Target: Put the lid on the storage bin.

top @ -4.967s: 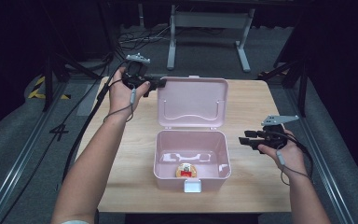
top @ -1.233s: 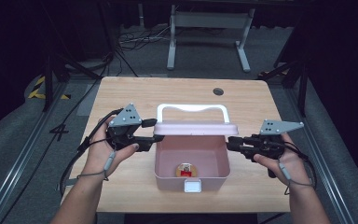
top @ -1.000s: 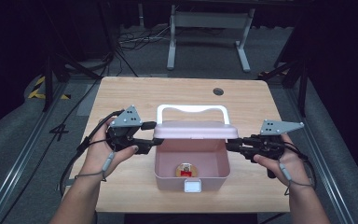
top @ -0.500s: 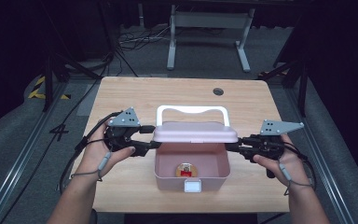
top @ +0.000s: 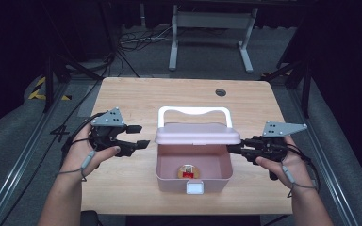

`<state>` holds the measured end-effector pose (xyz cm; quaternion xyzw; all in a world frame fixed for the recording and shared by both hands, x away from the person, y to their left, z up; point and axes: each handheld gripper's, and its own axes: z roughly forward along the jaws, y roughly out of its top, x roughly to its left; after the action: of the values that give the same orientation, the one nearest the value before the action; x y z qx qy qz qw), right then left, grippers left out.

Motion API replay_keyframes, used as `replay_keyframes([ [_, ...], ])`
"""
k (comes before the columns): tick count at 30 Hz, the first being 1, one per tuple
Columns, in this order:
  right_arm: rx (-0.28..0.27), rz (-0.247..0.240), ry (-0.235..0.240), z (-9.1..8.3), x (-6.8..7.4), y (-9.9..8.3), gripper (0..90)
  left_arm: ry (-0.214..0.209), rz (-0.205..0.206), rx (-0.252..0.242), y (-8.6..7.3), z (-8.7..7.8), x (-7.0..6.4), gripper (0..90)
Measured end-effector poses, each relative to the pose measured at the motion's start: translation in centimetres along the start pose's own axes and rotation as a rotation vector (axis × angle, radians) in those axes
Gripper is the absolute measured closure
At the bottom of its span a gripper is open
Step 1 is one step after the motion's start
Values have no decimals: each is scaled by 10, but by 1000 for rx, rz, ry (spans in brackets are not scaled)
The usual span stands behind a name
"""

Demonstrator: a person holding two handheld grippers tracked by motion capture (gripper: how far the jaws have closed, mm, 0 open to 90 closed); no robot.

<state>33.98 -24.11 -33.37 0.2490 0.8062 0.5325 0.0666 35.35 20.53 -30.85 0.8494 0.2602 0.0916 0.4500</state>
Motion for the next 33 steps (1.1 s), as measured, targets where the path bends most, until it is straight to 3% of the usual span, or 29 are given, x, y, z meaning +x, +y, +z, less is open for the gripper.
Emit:
replay_keyframes([
  [3, 7, -6, 4, 1, 2, 1, 728, 20, -25, -15, -4, -2, 9, 418],
  [9, 17, -12, 14, 1, 5, 1, 723, 31, -36, -50, -11, 0, 24, 404],
  [13, 33, -9, 19, 1, 6, 0, 716, 74, -60, -56, -16, 3, 37, 397],
  [18, 52, -5, 24, 0, 7, -2, 714, 98, -86, -66, -20, 6, 46, 396],
  [23, 79, 5, 32, 0, 9, -4, 714, 170, -114, -87, -23, 6, 55, 387],
  [33, 156, 20, 52, 1, 11, -7, 729, 183, -132, -80, -27, 8, 61, 386],
])
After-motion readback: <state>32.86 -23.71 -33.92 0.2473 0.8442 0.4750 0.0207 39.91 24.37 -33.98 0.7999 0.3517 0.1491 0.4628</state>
